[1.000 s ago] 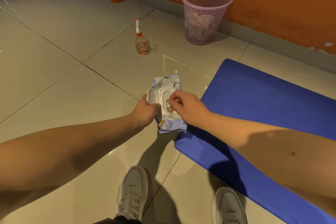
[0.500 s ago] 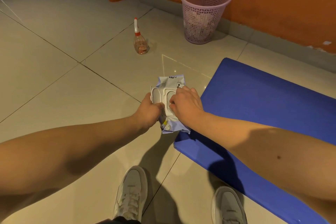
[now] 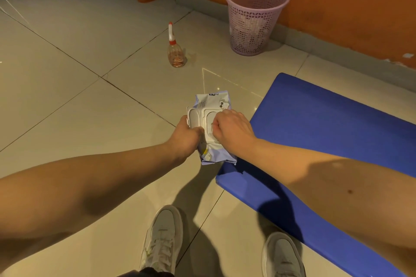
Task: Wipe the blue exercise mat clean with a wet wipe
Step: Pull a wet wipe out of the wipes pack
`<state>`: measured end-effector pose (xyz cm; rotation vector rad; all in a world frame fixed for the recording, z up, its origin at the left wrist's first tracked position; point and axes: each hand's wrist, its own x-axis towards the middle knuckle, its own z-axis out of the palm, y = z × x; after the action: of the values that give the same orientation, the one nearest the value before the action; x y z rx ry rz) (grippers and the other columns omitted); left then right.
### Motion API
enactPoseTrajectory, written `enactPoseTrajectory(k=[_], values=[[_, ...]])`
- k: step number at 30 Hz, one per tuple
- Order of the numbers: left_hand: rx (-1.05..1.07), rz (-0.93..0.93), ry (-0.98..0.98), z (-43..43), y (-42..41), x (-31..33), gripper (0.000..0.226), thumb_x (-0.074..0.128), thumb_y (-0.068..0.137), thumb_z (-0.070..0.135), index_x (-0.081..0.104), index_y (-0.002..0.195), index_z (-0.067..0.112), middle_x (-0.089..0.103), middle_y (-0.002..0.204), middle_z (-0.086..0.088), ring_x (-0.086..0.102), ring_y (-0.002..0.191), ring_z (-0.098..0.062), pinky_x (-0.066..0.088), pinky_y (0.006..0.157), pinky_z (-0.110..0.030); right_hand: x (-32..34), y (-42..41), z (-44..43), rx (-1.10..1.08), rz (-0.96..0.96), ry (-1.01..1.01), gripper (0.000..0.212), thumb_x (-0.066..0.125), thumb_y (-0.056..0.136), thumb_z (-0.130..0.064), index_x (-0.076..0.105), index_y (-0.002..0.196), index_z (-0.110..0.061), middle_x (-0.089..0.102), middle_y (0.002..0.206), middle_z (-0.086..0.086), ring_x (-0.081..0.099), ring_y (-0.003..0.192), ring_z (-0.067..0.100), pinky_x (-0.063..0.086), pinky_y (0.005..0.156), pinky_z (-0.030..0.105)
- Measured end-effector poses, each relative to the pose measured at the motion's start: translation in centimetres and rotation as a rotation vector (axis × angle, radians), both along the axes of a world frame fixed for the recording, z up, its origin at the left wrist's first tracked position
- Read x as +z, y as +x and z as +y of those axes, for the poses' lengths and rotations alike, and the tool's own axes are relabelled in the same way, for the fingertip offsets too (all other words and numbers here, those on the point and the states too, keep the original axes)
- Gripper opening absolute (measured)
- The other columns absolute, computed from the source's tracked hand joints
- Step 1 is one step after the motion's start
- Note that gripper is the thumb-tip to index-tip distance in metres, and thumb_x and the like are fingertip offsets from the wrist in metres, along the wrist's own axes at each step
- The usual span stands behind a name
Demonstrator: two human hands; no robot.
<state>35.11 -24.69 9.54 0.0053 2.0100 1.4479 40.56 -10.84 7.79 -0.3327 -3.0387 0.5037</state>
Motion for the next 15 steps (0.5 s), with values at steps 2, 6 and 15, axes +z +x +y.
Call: enactPoseTrajectory(k=[2,6,15], values=[[0.010,0.008,-0.005,-0.07,0.02,-0.09,0.041,0.047,0.088,-0.005,0.044,0.126,0.011,0.059,0.100,-0.023,0.061,0.074,-0.036,0.056,0.071,-0.060,-0.10,0.14,0.23,0.012,0.013,-0.074,0.021,0.045,0.101,-0.018,0.061,0.094,-0.006,0.063,0.097,0.010,0.056,0.091,0.027,0.044,0.087,0.040],[0.033,0.013,-0.013,-0.23,-0.20,-0.30,0.035,0.048,0.092,0.000,0.042,0.122,0.018,0.061,0.104,-0.016,0.064,0.087,-0.036,0.057,0.081,-0.060,-0.13,0.41,0.56,0.031,0.054,-0.223,0.016,0.048,0.099,-0.014,0.057,0.090,-0.006,0.060,0.091,0.009,0.054,0.086,0.026,0.044,0.078,0.037],[0.040,0.041,-0.082,-0.48,-0.62,-0.62,0.032,0.047,0.093,0.002,0.041,0.119,0.019,0.060,0.106,-0.011,0.064,0.094,-0.030,0.058,0.085,-0.052,0.51,0.64,0.42,0.044,0.098,-0.503,0.014,0.045,0.102,-0.010,0.049,0.089,-0.014,0.047,0.085,-0.005,0.043,0.078,0.008,0.034,0.065,0.018]])
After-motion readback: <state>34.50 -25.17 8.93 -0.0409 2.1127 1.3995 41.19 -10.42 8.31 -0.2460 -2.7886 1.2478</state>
